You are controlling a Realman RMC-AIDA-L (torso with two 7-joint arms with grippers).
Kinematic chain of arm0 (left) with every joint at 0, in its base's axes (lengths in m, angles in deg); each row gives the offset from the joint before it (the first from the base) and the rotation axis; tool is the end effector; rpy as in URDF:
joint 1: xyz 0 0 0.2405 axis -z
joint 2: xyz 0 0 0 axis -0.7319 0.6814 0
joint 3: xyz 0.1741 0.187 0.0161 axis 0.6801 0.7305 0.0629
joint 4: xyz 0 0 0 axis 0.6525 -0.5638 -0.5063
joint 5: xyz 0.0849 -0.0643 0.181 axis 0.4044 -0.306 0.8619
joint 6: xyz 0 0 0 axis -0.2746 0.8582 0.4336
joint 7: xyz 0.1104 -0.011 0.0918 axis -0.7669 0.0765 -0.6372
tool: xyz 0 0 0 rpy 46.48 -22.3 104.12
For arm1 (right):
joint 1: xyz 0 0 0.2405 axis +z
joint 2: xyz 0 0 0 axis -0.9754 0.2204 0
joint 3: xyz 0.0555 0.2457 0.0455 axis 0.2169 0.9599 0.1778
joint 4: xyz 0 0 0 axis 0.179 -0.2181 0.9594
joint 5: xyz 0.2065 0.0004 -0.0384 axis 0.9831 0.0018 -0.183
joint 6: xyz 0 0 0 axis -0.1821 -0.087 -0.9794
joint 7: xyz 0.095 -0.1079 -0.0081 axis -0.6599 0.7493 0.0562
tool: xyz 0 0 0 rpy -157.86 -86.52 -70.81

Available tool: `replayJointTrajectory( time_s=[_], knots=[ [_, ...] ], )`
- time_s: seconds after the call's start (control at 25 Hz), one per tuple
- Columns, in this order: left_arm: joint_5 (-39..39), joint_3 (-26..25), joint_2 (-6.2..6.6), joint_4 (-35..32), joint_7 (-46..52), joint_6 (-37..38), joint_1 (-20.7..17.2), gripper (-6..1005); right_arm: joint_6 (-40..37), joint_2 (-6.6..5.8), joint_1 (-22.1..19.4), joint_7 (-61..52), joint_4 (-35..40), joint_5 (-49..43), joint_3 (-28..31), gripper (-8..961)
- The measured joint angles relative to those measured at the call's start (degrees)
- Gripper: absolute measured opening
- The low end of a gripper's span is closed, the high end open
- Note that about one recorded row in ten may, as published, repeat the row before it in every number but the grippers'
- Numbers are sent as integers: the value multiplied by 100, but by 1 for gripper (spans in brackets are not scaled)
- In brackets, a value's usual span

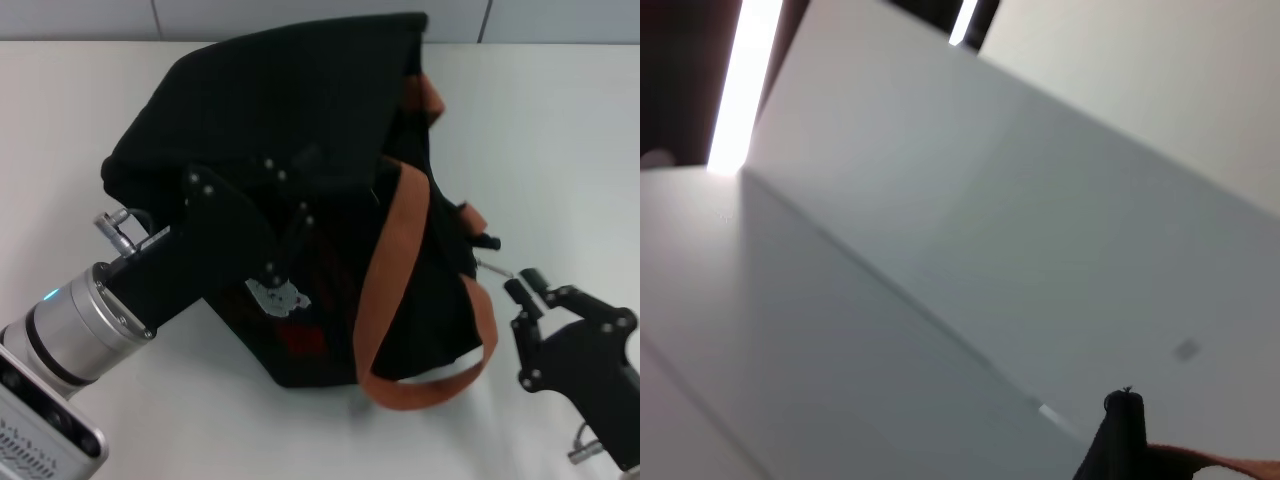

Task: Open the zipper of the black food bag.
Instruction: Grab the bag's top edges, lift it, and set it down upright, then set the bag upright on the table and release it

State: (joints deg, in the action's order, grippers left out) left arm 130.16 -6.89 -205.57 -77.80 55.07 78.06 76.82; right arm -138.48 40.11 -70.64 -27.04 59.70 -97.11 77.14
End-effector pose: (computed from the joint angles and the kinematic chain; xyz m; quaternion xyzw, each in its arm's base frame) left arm -0.2265 0.2506 -0.0503 -0.7456 0.3227 -0.3716 0.4492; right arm 0.2956 0.1660 -0.0868 -0.7814 -0.1652 0.1431 0.5845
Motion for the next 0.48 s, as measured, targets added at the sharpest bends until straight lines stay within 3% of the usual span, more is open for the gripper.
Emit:
replayJointTrajectory(
  time_s=[0.16,0.32,0.48],
  knots=[
    [-5,-545,0,367,101,-182,-74,99,-748,-21,-165,-436,216,-27,-54,158],
    [-18,-1273,0,1069,598,-572,-175,99,-1624,-25,-243,-1679,625,-35,-122,226],
    [31,-1497,0,1448,730,-807,-430,99,-2251,-45,-196,-2985,816,-48,-148,295]
  ],
)
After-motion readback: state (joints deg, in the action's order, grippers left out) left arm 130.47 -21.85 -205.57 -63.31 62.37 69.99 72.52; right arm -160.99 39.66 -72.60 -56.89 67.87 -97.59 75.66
